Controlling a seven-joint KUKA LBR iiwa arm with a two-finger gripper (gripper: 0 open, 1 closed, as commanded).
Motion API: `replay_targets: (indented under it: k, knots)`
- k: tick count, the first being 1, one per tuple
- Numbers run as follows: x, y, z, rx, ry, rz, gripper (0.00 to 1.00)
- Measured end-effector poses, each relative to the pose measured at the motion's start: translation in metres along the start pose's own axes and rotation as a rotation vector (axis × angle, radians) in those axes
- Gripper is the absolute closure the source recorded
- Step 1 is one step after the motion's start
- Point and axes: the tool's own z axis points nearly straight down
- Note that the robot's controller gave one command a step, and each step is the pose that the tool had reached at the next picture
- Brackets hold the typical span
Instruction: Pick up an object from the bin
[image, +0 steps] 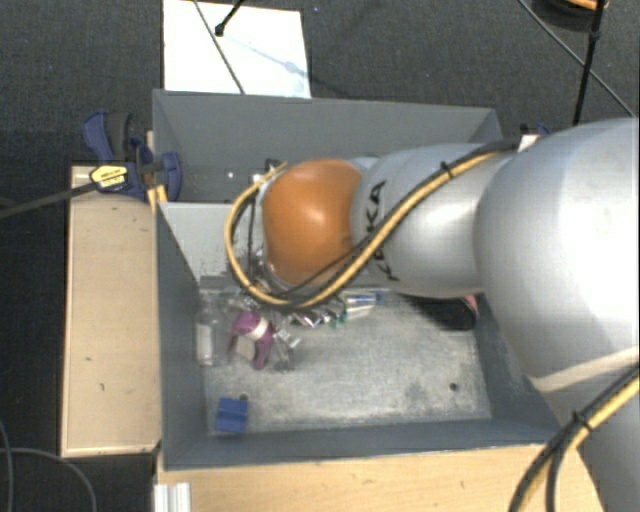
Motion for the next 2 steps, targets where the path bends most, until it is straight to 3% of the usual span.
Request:
replay_targets:
  k: [1,2]
  knots:
    - [0.004,-0.001,0.005,-0.001,0.012,0.007,1.0]
    - [0.004,0.035,-0.116,-0.003,0.0,0.089,1.0]
